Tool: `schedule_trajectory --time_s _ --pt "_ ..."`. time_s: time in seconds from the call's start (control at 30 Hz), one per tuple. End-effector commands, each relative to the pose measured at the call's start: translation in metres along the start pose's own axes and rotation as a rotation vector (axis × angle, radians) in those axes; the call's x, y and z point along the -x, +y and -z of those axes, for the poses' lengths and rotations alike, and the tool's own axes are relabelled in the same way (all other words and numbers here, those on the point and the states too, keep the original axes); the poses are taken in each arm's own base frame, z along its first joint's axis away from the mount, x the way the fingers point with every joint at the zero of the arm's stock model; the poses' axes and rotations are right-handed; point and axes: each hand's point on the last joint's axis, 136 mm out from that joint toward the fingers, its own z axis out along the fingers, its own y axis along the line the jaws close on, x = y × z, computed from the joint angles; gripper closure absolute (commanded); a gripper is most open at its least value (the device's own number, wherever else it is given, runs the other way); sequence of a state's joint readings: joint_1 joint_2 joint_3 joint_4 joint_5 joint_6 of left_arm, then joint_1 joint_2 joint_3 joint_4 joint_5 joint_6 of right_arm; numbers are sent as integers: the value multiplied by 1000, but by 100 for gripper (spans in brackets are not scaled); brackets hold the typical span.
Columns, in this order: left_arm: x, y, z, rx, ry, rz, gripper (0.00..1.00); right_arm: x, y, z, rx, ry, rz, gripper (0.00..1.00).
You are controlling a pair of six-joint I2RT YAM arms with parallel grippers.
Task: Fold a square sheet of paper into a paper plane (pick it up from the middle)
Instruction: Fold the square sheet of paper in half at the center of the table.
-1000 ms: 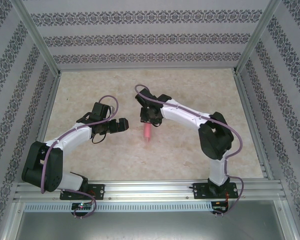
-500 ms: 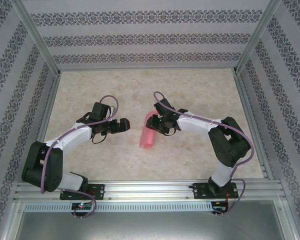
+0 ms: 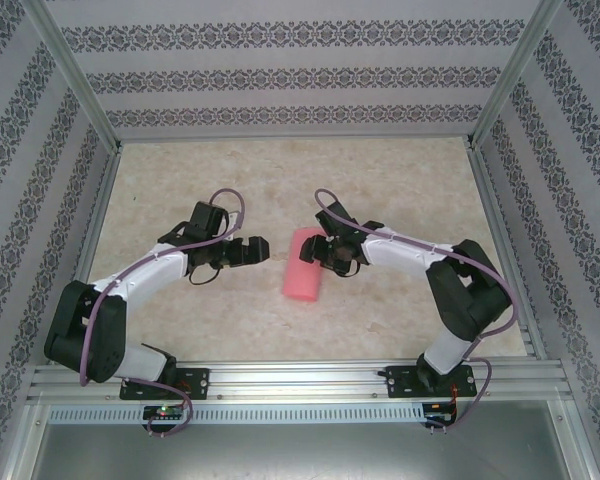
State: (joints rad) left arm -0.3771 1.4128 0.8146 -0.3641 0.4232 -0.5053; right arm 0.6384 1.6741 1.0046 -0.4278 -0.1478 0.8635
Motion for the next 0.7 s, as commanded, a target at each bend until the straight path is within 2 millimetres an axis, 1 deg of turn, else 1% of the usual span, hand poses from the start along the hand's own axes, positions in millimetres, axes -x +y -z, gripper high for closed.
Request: schedule_trajectory --time_s 0.0,0.13,0.37,0.5,0.6,0.67 --pt "6 -21 -3 -52 2 -60 3 1 -16 9 -47 -36 -6 33" --pt "3 -28 -8 -61 20 -76 4 -1 -28 7 -78 -38 -24 32" --pt "-1 -37 -13 -78 39 -94 6 -3 -42 -4 -116 -26 -56 29" --pt "-3 -38 -15 -82 47 -97 6 0 -45 -8 -123 -40 -93 28" --pt "-4 -38 -16 -80 51 -98 6 2 -41 -11 -103 -54 -116 27" --pt "-4 -37 -17 -79 54 -96 6 2 -45 -12 -119 -59 -130 26"
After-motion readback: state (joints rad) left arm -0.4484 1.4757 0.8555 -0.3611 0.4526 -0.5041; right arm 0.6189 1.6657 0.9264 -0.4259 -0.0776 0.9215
